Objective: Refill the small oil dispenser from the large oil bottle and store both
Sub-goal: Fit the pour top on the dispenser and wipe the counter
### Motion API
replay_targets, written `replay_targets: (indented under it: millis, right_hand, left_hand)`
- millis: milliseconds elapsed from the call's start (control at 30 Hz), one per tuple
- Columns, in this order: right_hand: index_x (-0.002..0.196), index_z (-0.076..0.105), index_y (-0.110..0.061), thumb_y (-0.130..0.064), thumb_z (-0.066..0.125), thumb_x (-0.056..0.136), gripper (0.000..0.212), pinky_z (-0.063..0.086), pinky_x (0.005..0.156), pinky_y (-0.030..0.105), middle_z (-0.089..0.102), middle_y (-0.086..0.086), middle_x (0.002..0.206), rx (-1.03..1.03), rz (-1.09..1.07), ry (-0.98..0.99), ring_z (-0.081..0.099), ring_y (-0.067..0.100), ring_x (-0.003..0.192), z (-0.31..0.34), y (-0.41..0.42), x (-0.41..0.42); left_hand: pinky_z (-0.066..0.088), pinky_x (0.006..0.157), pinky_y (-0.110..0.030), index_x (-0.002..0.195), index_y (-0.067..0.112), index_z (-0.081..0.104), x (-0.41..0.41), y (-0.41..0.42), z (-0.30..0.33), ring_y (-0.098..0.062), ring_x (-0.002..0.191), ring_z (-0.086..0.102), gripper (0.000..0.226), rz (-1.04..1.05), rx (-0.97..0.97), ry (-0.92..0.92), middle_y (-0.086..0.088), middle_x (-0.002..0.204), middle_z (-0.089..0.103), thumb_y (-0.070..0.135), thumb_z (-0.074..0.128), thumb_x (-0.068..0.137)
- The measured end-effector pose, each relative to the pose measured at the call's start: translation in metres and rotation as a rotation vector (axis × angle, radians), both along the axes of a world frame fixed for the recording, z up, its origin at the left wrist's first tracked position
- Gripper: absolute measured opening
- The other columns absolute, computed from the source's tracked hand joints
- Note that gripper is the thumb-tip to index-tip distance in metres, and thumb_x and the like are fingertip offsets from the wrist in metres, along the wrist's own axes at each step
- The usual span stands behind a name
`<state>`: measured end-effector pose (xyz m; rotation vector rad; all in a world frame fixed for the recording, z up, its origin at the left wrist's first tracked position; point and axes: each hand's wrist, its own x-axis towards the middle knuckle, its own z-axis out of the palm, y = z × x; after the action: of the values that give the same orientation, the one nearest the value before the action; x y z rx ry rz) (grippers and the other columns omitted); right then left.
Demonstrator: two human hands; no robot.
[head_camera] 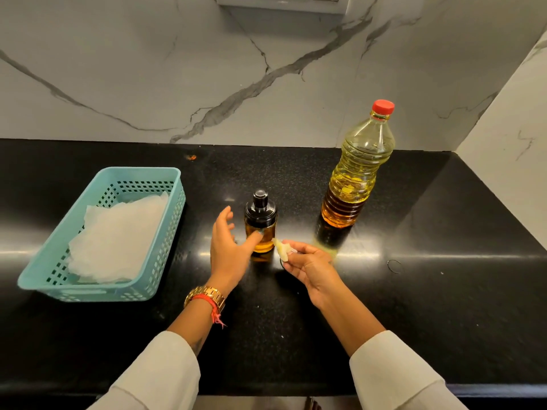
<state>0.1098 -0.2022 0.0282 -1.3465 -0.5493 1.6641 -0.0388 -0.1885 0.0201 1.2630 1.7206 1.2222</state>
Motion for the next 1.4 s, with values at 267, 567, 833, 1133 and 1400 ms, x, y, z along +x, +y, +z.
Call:
replay_targets:
  millis: [267,567,833,1133,1400]
  right_hand:
    - [0.086,0.062,-0.006,0.01,0.061,0.08,0.018,0.055,0.062,0.019,0.065,0.013,0.087,0.171,0.054,-0.138,0.065,0.017,0.078,0.0,-0.005,-0.03]
    - [0.124,0.047,-0.017,-0.02,0.08,0.068,0.065,0.045,0.096,0.031,0.054,0.002,0.125,0.474,0.047,-0.709,0.051,0.016,0.115,-0.011,0.014,-0.029]
    - [0.132,0.038,-0.02,-0.032,0.082,0.06,0.085,0.041,0.095,0.026,0.052,-0.002,0.127,0.629,0.144,-0.85,0.049,0.013,0.118,-0.017,0.04,-0.043]
    - [0.118,0.046,-0.021,-0.031,0.082,0.063,0.066,0.041,0.087,0.024,0.059,-0.002,0.117,0.627,0.126,-0.906,0.054,0.014,0.109,-0.015,0.075,-0.029]
    - [0.122,0.046,-0.015,-0.031,0.081,0.065,0.069,0.04,0.091,0.029,0.058,0.005,0.121,0.569,0.096,-0.938,0.053,0.021,0.115,-0.012,0.111,-0.013]
  left_hand:
    - [0.053,0.059,-0.021,0.094,0.012,0.061,-0.004,-0.018,0.007,-0.014,0.074,0.064,0.017,-0.121,-0.032,-0.153,-0.004,0.087,0.066,0.022,0.068,0.082]
    - [0.056,0.066,-0.031,0.084,0.013,0.065,-0.013,-0.015,-0.01,-0.025,0.077,0.067,0.009,0.072,-0.119,-0.097,-0.007,0.081,0.067,0.008,0.07,0.079]
    - [0.052,0.055,-0.015,0.09,0.008,0.066,-0.009,-0.011,-0.01,-0.018,0.075,0.067,0.012,0.088,-0.145,-0.137,-0.007,0.085,0.066,0.01,0.071,0.08]
    - [0.056,0.066,-0.028,0.085,0.01,0.064,-0.005,0.001,-0.01,-0.015,0.066,0.066,0.009,0.064,-0.148,-0.161,-0.009,0.084,0.067,0.004,0.069,0.08]
    - [0.056,0.065,-0.025,0.084,0.01,0.064,-0.002,0.015,-0.004,-0.021,0.069,0.068,0.008,0.036,-0.136,-0.185,-0.011,0.083,0.066,0.004,0.068,0.081]
